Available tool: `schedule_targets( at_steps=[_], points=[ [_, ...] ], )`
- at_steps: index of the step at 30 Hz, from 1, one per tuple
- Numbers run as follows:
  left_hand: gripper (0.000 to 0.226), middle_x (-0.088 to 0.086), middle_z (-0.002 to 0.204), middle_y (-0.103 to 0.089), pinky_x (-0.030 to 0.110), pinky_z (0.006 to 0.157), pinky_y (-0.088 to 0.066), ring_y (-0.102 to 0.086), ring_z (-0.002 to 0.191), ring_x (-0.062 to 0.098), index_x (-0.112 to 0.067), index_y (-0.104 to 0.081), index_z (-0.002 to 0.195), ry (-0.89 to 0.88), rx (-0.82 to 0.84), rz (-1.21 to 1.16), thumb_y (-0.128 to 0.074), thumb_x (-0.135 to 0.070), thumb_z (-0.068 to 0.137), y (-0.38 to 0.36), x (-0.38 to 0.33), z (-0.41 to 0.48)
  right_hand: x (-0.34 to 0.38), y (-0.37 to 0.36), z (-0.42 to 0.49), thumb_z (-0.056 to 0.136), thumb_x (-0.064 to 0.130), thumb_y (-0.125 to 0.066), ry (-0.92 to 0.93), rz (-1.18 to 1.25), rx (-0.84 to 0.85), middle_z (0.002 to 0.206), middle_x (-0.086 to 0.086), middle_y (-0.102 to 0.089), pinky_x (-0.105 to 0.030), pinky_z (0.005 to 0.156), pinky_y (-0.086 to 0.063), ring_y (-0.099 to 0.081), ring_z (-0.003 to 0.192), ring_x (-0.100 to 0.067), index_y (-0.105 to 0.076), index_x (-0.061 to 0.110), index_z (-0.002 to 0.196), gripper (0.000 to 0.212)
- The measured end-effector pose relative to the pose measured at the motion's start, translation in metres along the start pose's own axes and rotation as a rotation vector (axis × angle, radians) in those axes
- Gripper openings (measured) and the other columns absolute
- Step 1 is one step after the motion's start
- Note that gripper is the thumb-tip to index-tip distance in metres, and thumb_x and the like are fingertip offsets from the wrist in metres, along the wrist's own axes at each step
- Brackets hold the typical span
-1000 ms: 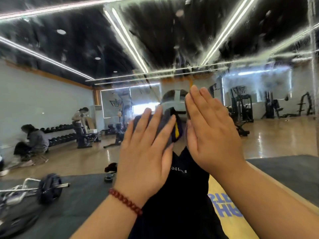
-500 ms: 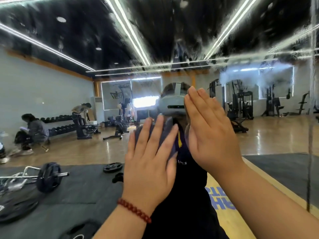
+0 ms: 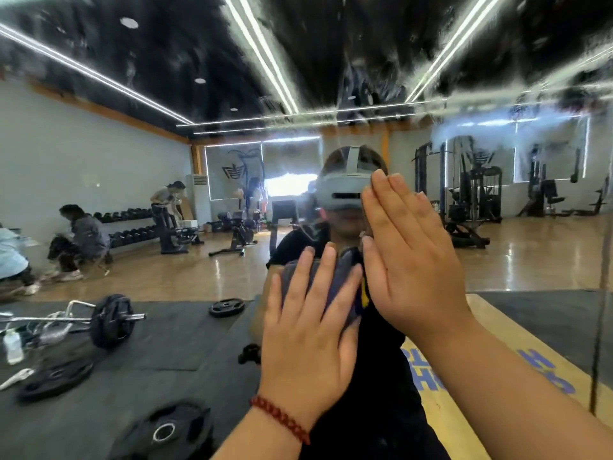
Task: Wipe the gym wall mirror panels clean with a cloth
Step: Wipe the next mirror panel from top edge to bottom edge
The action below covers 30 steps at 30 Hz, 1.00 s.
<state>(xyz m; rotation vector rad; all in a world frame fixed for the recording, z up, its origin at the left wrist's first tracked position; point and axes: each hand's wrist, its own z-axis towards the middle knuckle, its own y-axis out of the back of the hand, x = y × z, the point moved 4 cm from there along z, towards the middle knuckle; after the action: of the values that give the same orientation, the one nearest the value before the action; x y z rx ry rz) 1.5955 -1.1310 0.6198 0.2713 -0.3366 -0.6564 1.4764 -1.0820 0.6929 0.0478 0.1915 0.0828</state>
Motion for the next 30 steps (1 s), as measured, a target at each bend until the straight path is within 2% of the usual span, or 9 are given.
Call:
schedule_targets(
  at_steps=[2,5,7,10,13,17,23,26,30],
  points=[
    [0.059,0.002,0.164,-0.015,0.047,0.122,-0.002,-0.005,0.153,0.022,-0.032,-0.02,0.154,0.088,-0.02,-0.003,-0.036,-0.041,0.098,0.003,0.011,0.002,0.001,0.0,-0.003,0.097,0.017,-0.044,-0.004,0.01,0.003,0.153,-0.014,-0.04,-0.039,0.123,-0.017,-0.03,0.145,-0.025,-0.047,-0.001,0.143,0.049],
    [0.058,-0.002,0.163,-0.004,0.045,0.122,0.006,0.006,0.151,0.016,-0.029,-0.018,0.155,0.264,-0.092,-0.064,-0.027,-0.044,0.1,0.025,0.042,0.041,0.006,-0.001,-0.018,0.096,0.017,-0.046,-0.004,-0.01,0.05,0.155,-0.015,-0.037,-0.039,0.123,-0.016,-0.027,0.147,-0.024,-0.044,-0.001,0.145,0.052],
    [0.058,-0.001,0.164,-0.003,0.044,0.121,0.008,0.007,0.151,0.019,-0.029,-0.02,0.156,0.305,-0.1,-0.061,-0.025,-0.045,0.1,0.032,0.055,0.063,0.011,-0.003,-0.033,0.097,0.018,-0.045,-0.007,-0.023,0.097,0.158,-0.013,-0.032,-0.038,0.124,-0.013,-0.023,0.149,-0.023,-0.041,0.0,0.147,0.054],
    [0.056,0.007,0.164,-0.014,0.047,0.122,0.003,-0.005,0.152,0.027,-0.027,-0.026,0.155,0.174,-0.1,0.015,-0.031,-0.041,0.101,0.023,0.041,0.053,0.018,-0.004,-0.048,0.098,0.02,-0.042,-0.047,-0.011,0.123,0.16,-0.01,-0.026,-0.037,0.124,-0.009,-0.018,0.151,-0.021,-0.037,0.001,0.149,0.055],
    [0.058,0.005,0.164,-0.014,0.047,0.123,0.0,-0.008,0.152,0.024,-0.029,-0.027,0.154,0.053,-0.028,0.023,-0.039,-0.039,0.098,0.001,0.017,-0.008,0.022,-0.005,-0.053,0.099,0.021,-0.039,-0.082,0.001,0.12,0.16,-0.011,-0.026,-0.036,0.124,-0.008,-0.017,0.151,-0.021,-0.037,0.0,0.149,0.054],
    [0.059,0.004,0.164,-0.015,0.042,0.123,0.006,-0.003,0.153,0.021,-0.033,-0.023,0.153,0.103,-0.01,0.01,-0.04,-0.039,0.097,-0.005,0.023,-0.044,0.028,-0.008,-0.069,0.098,0.021,-0.041,-0.101,-0.045,0.155,0.161,-0.011,-0.023,-0.037,0.124,-0.006,-0.013,0.152,-0.02,-0.035,0.002,0.151,0.056],
    [0.054,0.01,0.162,-0.023,0.044,0.121,0.008,-0.013,0.151,0.029,-0.023,-0.035,0.152,0.259,-0.191,-0.057,-0.039,-0.035,0.1,0.018,0.043,0.016,0.044,-0.013,-0.09,0.097,0.017,-0.039,-0.182,-0.047,0.173,0.162,-0.009,-0.02,-0.04,0.124,-0.01,-0.012,0.153,-0.022,-0.031,0.004,0.153,0.058],
    [0.052,0.012,0.161,-0.021,0.049,0.121,0.001,-0.015,0.15,0.03,-0.022,-0.031,0.152,0.201,-0.192,-0.005,-0.037,-0.036,0.103,0.004,0.035,-0.002,0.051,-0.017,-0.103,0.099,0.019,-0.036,-0.192,-0.07,0.185,0.162,-0.011,-0.02,-0.04,0.124,-0.009,-0.012,0.153,-0.023,-0.03,0.003,0.153,0.057],
    [0.053,0.006,0.162,-0.011,0.048,0.122,0.002,-0.004,0.152,0.024,-0.027,-0.02,0.154,0.143,-0.078,-0.007,-0.032,-0.04,0.104,-0.021,0.021,-0.071,0.058,-0.021,-0.123,0.1,0.023,-0.037,-0.192,-0.112,0.194,0.162,-0.012,-0.02,-0.039,0.124,-0.005,-0.012,0.152,-0.024,-0.029,0.004,0.153,0.056]
  ],
)
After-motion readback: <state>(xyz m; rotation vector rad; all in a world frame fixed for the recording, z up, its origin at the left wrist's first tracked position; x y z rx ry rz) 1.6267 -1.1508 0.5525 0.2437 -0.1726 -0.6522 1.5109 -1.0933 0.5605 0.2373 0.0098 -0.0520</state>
